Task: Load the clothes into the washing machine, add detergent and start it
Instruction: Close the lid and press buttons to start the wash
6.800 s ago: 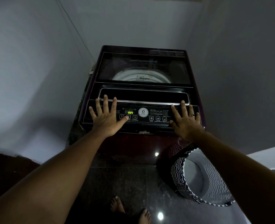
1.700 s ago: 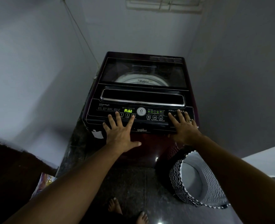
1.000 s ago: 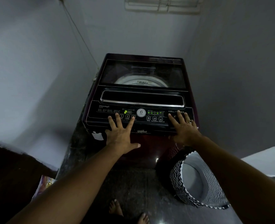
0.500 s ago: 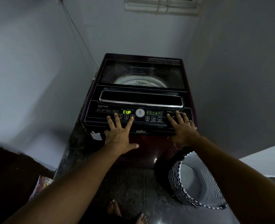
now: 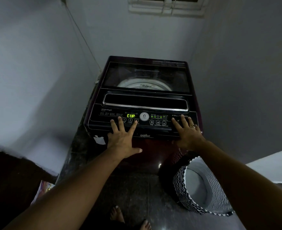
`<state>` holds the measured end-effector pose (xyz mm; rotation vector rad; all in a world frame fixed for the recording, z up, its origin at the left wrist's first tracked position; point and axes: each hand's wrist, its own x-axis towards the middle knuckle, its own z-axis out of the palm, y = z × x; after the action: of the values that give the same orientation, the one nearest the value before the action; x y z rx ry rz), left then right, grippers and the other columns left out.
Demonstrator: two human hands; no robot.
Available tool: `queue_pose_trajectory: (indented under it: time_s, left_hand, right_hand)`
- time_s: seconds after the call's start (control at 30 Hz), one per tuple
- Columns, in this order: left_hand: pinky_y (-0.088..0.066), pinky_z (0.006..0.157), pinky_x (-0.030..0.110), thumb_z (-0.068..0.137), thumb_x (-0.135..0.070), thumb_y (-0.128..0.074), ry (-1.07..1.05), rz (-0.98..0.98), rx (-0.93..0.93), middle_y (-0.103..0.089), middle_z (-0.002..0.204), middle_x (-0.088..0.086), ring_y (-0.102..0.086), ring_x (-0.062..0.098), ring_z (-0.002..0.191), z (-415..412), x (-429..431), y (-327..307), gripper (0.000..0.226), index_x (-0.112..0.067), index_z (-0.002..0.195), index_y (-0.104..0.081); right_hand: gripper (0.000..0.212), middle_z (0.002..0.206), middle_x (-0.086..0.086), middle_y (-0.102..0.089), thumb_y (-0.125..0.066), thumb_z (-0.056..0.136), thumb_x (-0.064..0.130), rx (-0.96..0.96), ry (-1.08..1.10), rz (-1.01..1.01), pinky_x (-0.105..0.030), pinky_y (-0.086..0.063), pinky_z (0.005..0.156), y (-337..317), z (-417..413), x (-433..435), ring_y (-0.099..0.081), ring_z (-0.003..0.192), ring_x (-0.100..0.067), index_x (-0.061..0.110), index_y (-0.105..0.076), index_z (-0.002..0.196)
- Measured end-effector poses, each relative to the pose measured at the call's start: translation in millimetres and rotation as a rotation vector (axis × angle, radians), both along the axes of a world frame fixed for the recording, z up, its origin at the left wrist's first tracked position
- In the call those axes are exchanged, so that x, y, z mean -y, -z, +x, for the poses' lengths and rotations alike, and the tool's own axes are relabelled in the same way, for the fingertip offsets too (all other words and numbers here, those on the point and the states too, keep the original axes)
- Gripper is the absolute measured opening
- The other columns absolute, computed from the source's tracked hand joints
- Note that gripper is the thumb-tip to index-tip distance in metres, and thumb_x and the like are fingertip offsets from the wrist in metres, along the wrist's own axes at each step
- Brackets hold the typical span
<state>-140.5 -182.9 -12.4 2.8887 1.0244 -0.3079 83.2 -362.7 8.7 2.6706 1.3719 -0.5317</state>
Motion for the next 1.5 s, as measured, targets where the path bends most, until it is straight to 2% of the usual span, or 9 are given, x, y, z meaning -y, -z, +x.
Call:
queue_pose_trajectory:
  time_s: [0.17, 0.3, 0.43, 0.67, 0.8, 0.97, 1.2, 1.33, 1.5]
  left_hand:
    - [-0.040, 0.108, 0.057, 0.070, -0.086, -0.058, 0.080, 0.083, 0.003, 0.008, 0.166, 0.022, -0.002, 0.050, 0.150, -15.9, -11.1, 3.1, 0.125, -0.036, 0.157, 0.016]
    - [-0.029, 0.116, 0.058, 0.079, -0.080, -0.052, 0.152, 0.141, 0.062, -0.007, 0.168, 0.015, -0.017, 0.038, 0.150, -32.0, -31.0, 0.7, 0.112, -0.022, 0.161, -0.004]
    - [-0.026, 0.117, 0.060, 0.082, -0.078, -0.050, 0.101, 0.156, 0.052, -0.012, 0.168, 0.014, -0.018, 0.035, 0.151, -46.3, -55.7, -2.2, 0.107, -0.018, 0.161, -0.011]
    - [-0.029, 0.116, 0.063, 0.071, -0.086, -0.056, 0.034, 0.023, -0.057, 0.013, 0.168, 0.013, 0.003, 0.039, 0.155, -58.5, -81.0, -3.3, 0.126, -0.027, 0.160, 0.011]
    - [-0.032, 0.115, 0.062, 0.066, -0.091, -0.055, 0.025, 0.007, -0.090, 0.015, 0.168, 0.013, 0.005, 0.039, 0.155, -55.4, -79.9, -6.9, 0.133, -0.027, 0.160, 0.013]
    - [-0.022, 0.119, 0.063, 0.062, -0.096, -0.051, 0.041, 0.017, -0.117, 0.012, 0.168, 0.016, 0.001, 0.041, 0.154, -54.2, -81.9, -11.5, 0.136, -0.026, 0.160, 0.010]
    - [-0.020, 0.120, 0.062, 0.060, -0.097, -0.050, 0.060, 0.023, -0.141, 0.013, 0.167, 0.019, 0.001, 0.044, 0.153, -53.3, -80.1, -10.5, 0.141, -0.021, 0.160, 0.013]
    - [-0.017, 0.122, 0.060, 0.064, -0.096, -0.049, 0.061, 0.013, -0.107, 0.007, 0.166, 0.024, -0.002, 0.046, 0.152, -47.6, -80.7, -16.8, 0.136, -0.017, 0.161, 0.006]
    - [-0.007, 0.123, 0.061, 0.067, -0.092, -0.052, 0.188, -0.016, -0.099, 0.026, 0.164, 0.020, 0.018, 0.043, 0.152, -46.7, -78.1, -10.9, 0.133, -0.024, 0.159, 0.017]
  right_hand:
    - [0.113, 0.167, -0.014, 0.023, -0.066, 0.085, 0.061, 0.005, -0.009, -0.009, -0.064, -0.009, 0.122, 3.0, -4.5, 5.6, 0.017, 0.154, -0.042, 0.034, 0.015, 0.160]
    - [0.113, 0.167, -0.014, 0.023, -0.065, 0.085, 0.061, 0.013, -0.010, -0.018, -0.063, -0.009, 0.121, 2.7, -9.5, 8.8, 0.016, 0.154, -0.042, 0.033, 0.015, 0.160]
    - [0.113, 0.167, -0.014, 0.023, -0.065, 0.085, 0.061, 0.009, -0.017, -0.020, -0.063, -0.008, 0.122, 4.2, -13.6, 13.3, 0.016, 0.154, -0.042, 0.032, 0.015, 0.160]
    - [0.115, 0.167, -0.017, 0.022, -0.064, 0.084, 0.065, 0.035, -0.032, -0.020, -0.063, -0.010, 0.122, 3.9, -14.2, 14.5, 0.014, 0.154, -0.043, 0.030, 0.014, 0.161]
    - [0.116, 0.167, -0.017, 0.021, -0.064, 0.083, 0.066, 0.043, -0.037, -0.028, -0.064, -0.011, 0.122, 3.4, -15.1, 13.8, 0.013, 0.154, -0.043, 0.029, 0.014, 0.161]
    - [0.117, 0.167, -0.018, 0.019, -0.064, 0.082, 0.067, 0.043, -0.040, -0.030, -0.064, -0.012, 0.122, -0.2, -15.2, 12.5, 0.012, 0.154, -0.044, 0.028, 0.013, 0.161]
    - [0.126, 0.165, -0.023, 0.020, -0.065, 0.078, 0.072, 0.055, -0.038, -0.038, -0.058, -0.007, 0.123, 3.3, -22.9, 7.9, 0.016, 0.154, -0.042, 0.019, 0.015, 0.160]
    - [0.128, 0.166, -0.022, 0.020, -0.067, 0.076, 0.074, 0.016, -0.033, -0.032, -0.059, -0.009, 0.123, 2.5, -17.0, 9.4, 0.017, 0.154, -0.041, 0.021, 0.014, 0.161]
    - [0.131, 0.166, -0.019, 0.021, -0.067, 0.072, 0.078, -0.015, 0.004, -0.014, -0.060, -0.008, 0.124, 6.3, -16.1, 7.4, 0.019, 0.154, -0.039, 0.024, 0.012, 0.161]
